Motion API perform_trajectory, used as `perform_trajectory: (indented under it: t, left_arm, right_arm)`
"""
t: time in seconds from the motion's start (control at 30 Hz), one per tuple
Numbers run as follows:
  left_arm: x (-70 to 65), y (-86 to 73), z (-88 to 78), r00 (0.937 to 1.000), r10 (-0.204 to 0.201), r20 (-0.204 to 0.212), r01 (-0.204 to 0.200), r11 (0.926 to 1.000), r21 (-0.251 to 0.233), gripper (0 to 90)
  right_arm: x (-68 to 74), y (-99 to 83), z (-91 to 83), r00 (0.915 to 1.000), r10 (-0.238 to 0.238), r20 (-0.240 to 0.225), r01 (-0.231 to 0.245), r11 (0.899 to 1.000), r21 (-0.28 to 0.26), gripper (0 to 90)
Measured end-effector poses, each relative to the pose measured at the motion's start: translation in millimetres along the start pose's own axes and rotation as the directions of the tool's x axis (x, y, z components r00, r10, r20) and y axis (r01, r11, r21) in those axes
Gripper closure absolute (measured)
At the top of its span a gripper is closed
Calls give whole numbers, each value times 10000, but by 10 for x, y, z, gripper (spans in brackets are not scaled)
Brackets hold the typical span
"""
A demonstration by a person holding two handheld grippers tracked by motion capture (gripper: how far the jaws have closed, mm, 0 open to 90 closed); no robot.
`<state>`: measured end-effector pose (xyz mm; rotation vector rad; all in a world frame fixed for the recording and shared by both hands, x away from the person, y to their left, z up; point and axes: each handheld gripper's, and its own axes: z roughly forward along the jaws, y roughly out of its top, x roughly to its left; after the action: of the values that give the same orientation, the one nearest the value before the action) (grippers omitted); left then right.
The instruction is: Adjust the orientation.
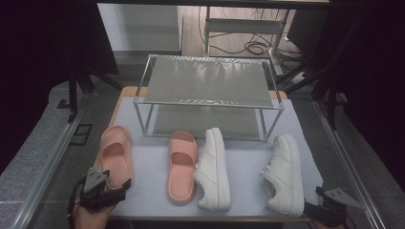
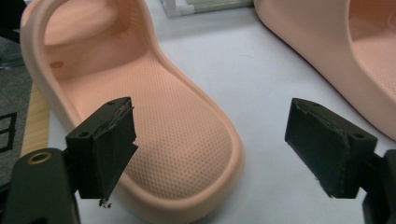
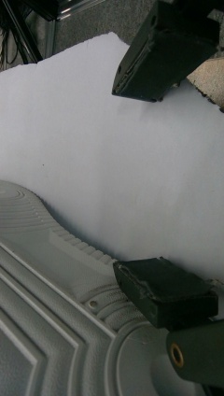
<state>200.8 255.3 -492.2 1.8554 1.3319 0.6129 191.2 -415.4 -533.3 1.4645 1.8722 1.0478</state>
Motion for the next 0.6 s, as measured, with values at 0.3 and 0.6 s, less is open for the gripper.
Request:
perform_trajectory:
  t: [0.3,0.6]
  left_arm:
    - [38,118,128,9996,-276,-20,276,9995,175,248]
    - [94,275,249,9993,-323,-171,330,9986,404,367]
  right_arm:
    - [0,-6,-2,10000,28,-13,-28,10000,-42,137]
    - [1,-13,-2,10000,43,-14,-43,9999,-103,137]
